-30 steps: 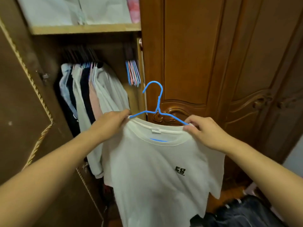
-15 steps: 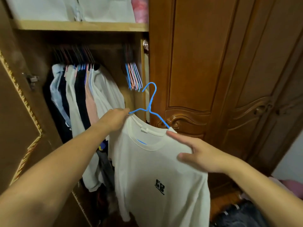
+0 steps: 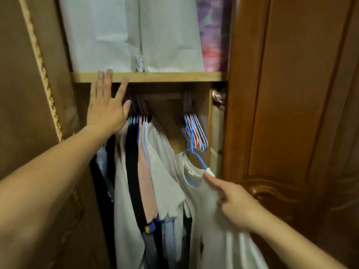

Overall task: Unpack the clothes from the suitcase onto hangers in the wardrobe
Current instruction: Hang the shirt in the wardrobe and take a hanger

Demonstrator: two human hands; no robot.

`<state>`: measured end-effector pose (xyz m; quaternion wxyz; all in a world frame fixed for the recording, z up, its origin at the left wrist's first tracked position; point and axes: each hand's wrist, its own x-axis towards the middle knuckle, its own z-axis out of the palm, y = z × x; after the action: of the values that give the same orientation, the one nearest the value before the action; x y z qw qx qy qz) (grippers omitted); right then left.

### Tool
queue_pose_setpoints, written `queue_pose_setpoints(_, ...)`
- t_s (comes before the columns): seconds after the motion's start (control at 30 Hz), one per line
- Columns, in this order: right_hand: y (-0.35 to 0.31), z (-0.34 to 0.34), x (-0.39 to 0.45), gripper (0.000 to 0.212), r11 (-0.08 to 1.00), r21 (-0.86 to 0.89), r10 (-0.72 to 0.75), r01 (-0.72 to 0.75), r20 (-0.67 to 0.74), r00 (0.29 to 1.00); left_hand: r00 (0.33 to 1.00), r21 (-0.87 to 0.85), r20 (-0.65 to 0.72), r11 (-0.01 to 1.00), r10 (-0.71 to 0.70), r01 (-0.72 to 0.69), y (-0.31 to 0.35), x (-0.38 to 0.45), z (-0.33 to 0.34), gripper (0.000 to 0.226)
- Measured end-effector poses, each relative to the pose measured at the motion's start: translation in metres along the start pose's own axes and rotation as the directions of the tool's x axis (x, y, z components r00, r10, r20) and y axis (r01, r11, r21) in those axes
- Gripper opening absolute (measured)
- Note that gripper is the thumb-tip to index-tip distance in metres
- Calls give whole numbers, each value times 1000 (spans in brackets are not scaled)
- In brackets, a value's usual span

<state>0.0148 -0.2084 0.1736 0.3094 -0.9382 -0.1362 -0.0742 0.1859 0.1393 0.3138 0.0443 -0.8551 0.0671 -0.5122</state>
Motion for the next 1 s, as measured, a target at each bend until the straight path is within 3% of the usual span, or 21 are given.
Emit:
queue_pose_setpoints(0.13, -21, -3, 58, 88, 1000, 12, 5, -4, -109, 994, 996, 42, 85, 999, -38, 34, -25, 56, -3, 65)
queue_pose_setpoints(0.27, -46, -13, 136, 84, 1000, -8, 1, -3, -151, 989, 969, -27, 226, 994, -101, 110, -23, 94, 4, 66)
queue_pose_setpoints(0.57, -48, 8, 282, 79, 997, 64, 48, -36, -200, 979, 981, -59, 157, 991, -110, 121, -19, 92, 21, 64)
queue_pose_setpoints(0.67, -53, 16, 313, 77, 997, 47, 71, -65, -149, 986, 981, -58, 156, 990, -115, 126, -20, 93, 23, 64)
queue_pose_setpoints(0.77, -39, 35, 321, 78, 994, 63, 97, -93, -51, 994, 980, -51, 157, 990, -122, 131, -21, 94, 25, 64)
queue_pose_setpoints(0.9, -26, 61, 299, 82, 949, 315, 52, 12, -196, 979, 984, -52, 126, 990, -126, 133, -18, 94, 29, 65)
queue_pose_setpoints(1.0, -22, 75, 296, 81, 944, 330, 60, 4, -185, 981, 987, -32, 82, 990, -137, 140, -17, 91, 30, 65)
